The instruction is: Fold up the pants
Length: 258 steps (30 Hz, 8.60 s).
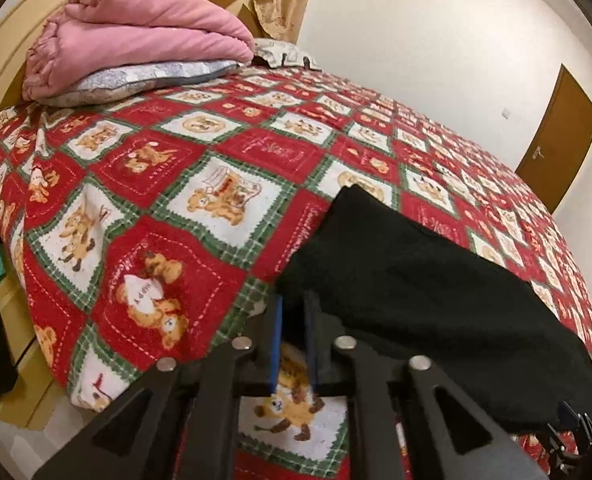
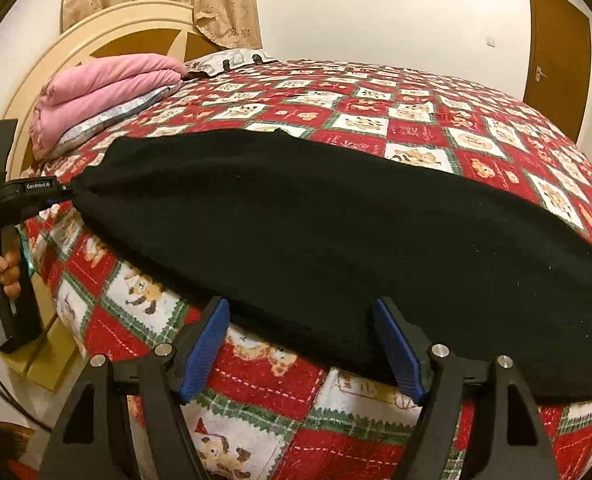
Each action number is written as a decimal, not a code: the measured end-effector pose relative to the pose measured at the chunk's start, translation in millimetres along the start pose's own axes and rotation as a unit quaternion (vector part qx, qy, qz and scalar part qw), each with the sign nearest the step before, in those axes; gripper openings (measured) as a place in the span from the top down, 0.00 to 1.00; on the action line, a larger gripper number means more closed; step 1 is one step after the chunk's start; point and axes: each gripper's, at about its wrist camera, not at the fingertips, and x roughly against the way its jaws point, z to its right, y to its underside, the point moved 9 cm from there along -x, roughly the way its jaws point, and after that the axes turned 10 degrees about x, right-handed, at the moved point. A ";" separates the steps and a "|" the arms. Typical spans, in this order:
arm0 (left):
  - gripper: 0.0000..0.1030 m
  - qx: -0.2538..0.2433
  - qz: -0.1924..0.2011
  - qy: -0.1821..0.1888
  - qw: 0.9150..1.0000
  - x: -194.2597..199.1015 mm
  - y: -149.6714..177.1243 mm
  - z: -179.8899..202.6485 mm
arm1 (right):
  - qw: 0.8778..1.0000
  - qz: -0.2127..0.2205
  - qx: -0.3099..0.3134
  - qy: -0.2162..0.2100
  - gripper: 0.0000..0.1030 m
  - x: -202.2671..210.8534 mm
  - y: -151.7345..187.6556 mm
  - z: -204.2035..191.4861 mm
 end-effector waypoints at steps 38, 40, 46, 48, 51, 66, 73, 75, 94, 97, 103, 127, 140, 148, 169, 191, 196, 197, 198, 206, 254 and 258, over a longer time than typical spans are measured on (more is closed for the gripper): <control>0.00 -0.163 -0.031 -0.030 0.986 -13.4 77.2 130.6 | 0.921 -0.143 -0.304 0.200 0.28 148.2 179.2 459.5; 0.00 -0.159 -0.030 -0.029 0.986 -13.5 77.9 130.1 | 0.919 -0.139 -0.315 0.192 0.32 149.1 180.1 460.4; 0.00 -0.159 -0.033 -0.022 0.986 -12.9 79.5 130.8 | 0.918 -0.111 -0.349 0.150 0.89 164.4 158.9 438.0; 0.00 -0.159 -0.035 -0.017 0.987 -11.7 80.3 131.0 | 0.925 -0.086 -0.344 0.136 0.89 167.5 132.6 421.2; 0.00 -0.159 -0.035 -0.011 0.987 -10.5 80.1 131.2 | 0.944 -0.040 -0.318 0.082 0.89 171.4 78.2 371.0; 0.00 -0.139 -0.040 0.017 0.989 -2.6 73.8 118.2 | 0.988 -0.046 -0.128 -0.078 0.85 9.7 -34.1 85.9; 0.00 -0.146 -0.040 0.018 0.988 -5.2 74.7 114.3 | 0.989 0.007 -0.116 -0.087 0.30 6.4 -28.0 52.3; 0.00 -0.149 -0.040 0.018 0.988 -6.3 75.2 115.2 | 0.989 0.019 -0.101 -0.108 0.30 18.1 -30.3 36.5; 0.06 -0.192 -0.151 0.277 0.929 17.5 130.2 290.4 | 0.955 0.054 -0.291 -0.016 0.30 112.7 62.2 161.3; 0.07 -0.210 -0.176 0.269 0.923 2.5 153.3 317.6 | 0.955 0.060 -0.289 -0.016 0.30 116.1 60.4 165.0; 0.15 -0.234 -0.182 0.246 0.923 -8.7 175.7 335.3 | 0.950 0.063 -0.305 -0.013 0.30 119.6 70.7 178.7; 0.89 -0.210 -0.208 0.315 0.902 27.7 166.3 372.3 | 0.948 0.086 -0.304 -0.036 0.30 133.8 74.5 178.3; 0.90 -0.185 -0.189 0.412 0.872 117.8 128.4 441.2 | 0.954 0.135 -0.231 -0.132 0.30 84.8 16.3 111.6; 0.89 -0.148 -0.226 0.362 0.892 70.4 131.2 418.1 | 0.947 0.099 -0.296 0.076 0.44 92.9 70.2 221.8; 0.39 -0.253 -0.237 0.224 0.911 -6.6 168.8 356.8 | 0.955 0.035 -0.260 0.140 0.46 171.3 108.6 225.6; 0.44 -0.356 -0.099 0.221 0.903 41.6 187.0 333.9 | 0.962 0.049 -0.257 0.075 0.69 67.7 31.5 247.6; 0.25 -0.256 -0.042 0.172 0.950 46.8 113.1 245.1 | 0.960 0.127 -0.241 0.061 0.35 106.6 19.9 188.6; 0.25 -0.231 -0.031 0.152 0.961 46.9 97.5 221.0 | 0.962 0.126 -0.238 0.049 0.35 105.3 20.2 173.6; 0.24 -0.189 -0.016 0.122 0.974 46.9 76.3 186.8 | 0.964 0.120 -0.236 0.033 0.35 100.6 19.7 159.5; 0.24 0.072 -0.015 0.045 0.996 30.5 29.6 31.9 | 0.982 0.083 -0.158 -0.064 0.35 72.8 -3.0 63.1; 0.85 -0.326 -0.016 0.252 0.911 59.9 194.8 294.9 | 0.942 0.093 -0.313 -0.073 0.35 93.8 22.8 155.7; 0.85 -0.311 -0.011 0.263 0.913 67.0 187.0 290.1 | 0.931 0.087 -0.327 -0.136 0.35 77.7 5.6 150.5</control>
